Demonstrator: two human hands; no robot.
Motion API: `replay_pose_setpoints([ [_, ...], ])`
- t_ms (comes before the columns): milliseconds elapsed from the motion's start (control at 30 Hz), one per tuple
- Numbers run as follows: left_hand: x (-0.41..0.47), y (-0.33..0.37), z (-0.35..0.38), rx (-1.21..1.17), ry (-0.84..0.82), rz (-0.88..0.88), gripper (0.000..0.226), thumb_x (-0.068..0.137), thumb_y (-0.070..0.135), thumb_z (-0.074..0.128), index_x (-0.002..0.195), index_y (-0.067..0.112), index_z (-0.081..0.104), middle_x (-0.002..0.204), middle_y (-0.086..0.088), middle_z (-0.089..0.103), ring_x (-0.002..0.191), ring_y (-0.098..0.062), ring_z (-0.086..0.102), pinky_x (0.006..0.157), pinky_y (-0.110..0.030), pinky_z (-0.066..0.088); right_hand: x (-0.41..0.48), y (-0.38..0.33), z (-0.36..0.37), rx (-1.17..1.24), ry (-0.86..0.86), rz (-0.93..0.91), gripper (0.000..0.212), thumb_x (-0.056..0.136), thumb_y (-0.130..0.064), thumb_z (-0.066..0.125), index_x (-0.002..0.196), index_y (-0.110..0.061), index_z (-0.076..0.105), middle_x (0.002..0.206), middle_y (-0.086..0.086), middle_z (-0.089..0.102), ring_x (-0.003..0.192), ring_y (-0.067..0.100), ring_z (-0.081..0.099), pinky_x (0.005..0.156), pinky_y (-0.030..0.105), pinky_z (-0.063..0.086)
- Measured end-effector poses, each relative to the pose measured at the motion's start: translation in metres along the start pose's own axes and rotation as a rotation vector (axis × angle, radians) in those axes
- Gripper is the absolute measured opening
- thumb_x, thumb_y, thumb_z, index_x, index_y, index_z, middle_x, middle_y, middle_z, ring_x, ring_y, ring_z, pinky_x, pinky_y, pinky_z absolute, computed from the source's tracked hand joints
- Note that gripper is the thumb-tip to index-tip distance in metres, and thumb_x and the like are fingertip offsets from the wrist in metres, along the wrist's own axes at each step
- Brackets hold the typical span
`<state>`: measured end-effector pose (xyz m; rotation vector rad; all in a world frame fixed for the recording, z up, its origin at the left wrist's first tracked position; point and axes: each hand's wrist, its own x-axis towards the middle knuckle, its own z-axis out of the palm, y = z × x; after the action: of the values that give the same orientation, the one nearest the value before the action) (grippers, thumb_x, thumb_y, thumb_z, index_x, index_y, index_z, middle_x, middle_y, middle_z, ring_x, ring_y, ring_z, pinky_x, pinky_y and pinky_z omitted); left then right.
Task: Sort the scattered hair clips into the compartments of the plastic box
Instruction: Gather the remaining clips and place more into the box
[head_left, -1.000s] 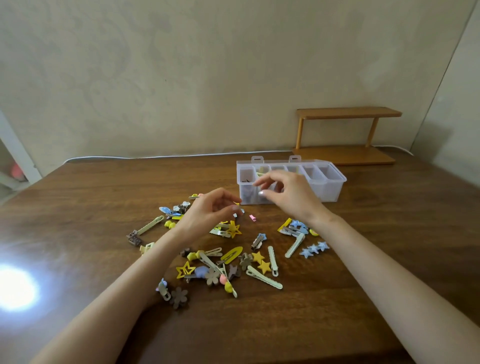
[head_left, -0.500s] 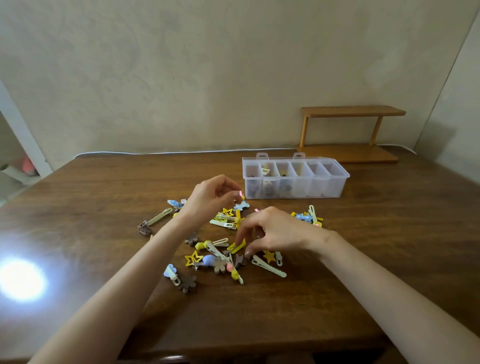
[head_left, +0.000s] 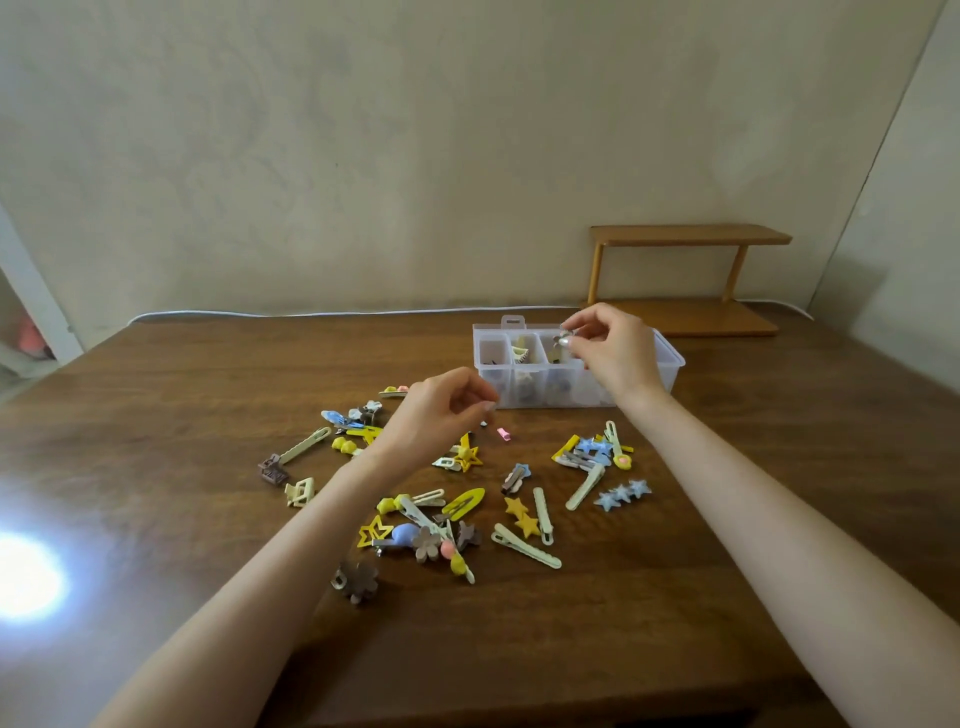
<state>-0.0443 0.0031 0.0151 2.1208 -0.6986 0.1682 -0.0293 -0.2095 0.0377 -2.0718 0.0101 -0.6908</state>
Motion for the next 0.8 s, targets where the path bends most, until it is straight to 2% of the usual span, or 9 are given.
replay_pose_setpoints([
  [100, -0.001, -0.003, 0.005, -0.003, 0.007, 0.001, 0.009, 0.089, 0.014, 0.059, 0.097, 0.013, 0.063, 0.087, -0.001, 0.070, 0.074, -0.007, 0.063, 0.064, -0.014, 0.049, 0.023, 0.002, 0.005, -0.098, 0.036, 0.016, 0.010, 0.083, -0.003, 0.066, 0.089, -0.012, 0.066, 0.083, 0.000, 0.062, 0.076, 0.011, 0.056, 0.058, 0.007, 0.037],
  [200, -0.003, -0.006, 0.008, 0.008, -0.018, -0.008, 0.011, 0.089, 0.015, 0.059, 0.098, 0.012, 0.063, 0.086, 0.001, 0.070, 0.078, -0.012, 0.065, 0.072, -0.025, 0.053, 0.037, 0.006, 0.013, -0.214, -0.042, 0.040, 0.015, 0.086, -0.002, 0.062, 0.098, -0.011, 0.067, 0.095, 0.006, 0.065, 0.085, 0.014, 0.059, 0.070, 0.018, 0.044],
  [300, -0.008, -0.006, 0.008, -0.011, -0.044, -0.012, 0.008, 0.089, 0.014, 0.059, 0.096, 0.011, 0.062, 0.080, 0.007, 0.068, 0.072, -0.007, 0.064, 0.067, -0.016, 0.051, 0.039, 0.008, 0.014, -0.244, -0.053, 0.048, 0.017, 0.087, -0.002, 0.060, 0.100, -0.011, 0.067, 0.100, 0.008, 0.066, 0.088, 0.012, 0.056, 0.073, 0.021, 0.041],
  [400, -0.010, -0.005, 0.007, -0.015, -0.078, -0.002, 0.008, 0.089, 0.013, 0.059, 0.096, 0.011, 0.061, 0.078, 0.010, 0.066, 0.068, 0.001, 0.061, 0.062, -0.009, 0.046, 0.029, 0.006, 0.012, -0.217, -0.057, 0.006, 0.016, 0.088, -0.004, 0.059, 0.099, -0.012, 0.068, 0.098, 0.005, 0.066, 0.086, 0.010, 0.055, 0.072, 0.019, 0.040],
  [533, -0.010, -0.004, 0.002, -0.016, -0.070, -0.011, 0.009, 0.087, 0.013, 0.062, 0.097, 0.011, 0.061, 0.077, 0.009, 0.064, 0.068, 0.005, 0.060, 0.063, -0.011, 0.047, 0.001, -0.004, 0.015, -0.093, -0.097, -0.062, 0.012, 0.089, -0.009, 0.060, 0.096, -0.014, 0.067, 0.093, -0.003, 0.064, 0.081, 0.002, 0.055, 0.064, 0.007, 0.040],
  [667, -0.011, -0.006, 0.000, 0.001, -0.062, -0.015, 0.010, 0.086, 0.016, 0.064, 0.095, 0.011, 0.063, 0.082, 0.002, 0.067, 0.078, -0.010, 0.064, 0.070, -0.023, 0.052, -0.030, -0.016, 0.019, -0.021, -0.134, -0.095, 0.012, 0.089, -0.011, 0.058, 0.093, -0.018, 0.067, 0.087, -0.009, 0.062, 0.081, 0.001, 0.056, 0.068, 0.012, 0.043],
  [800, -0.011, -0.011, 0.001, 0.088, -0.003, -0.006, 0.009, 0.086, 0.014, 0.063, 0.095, 0.011, 0.064, 0.083, 0.000, 0.067, 0.078, -0.013, 0.063, 0.069, -0.022, 0.051, -0.058, -0.029, 0.024, 0.031, -0.332, -0.120, 0.010, 0.086, -0.010, 0.062, 0.087, -0.017, 0.070, 0.078, -0.008, 0.064, 0.072, 0.006, 0.060, 0.066, 0.019, 0.049],
])
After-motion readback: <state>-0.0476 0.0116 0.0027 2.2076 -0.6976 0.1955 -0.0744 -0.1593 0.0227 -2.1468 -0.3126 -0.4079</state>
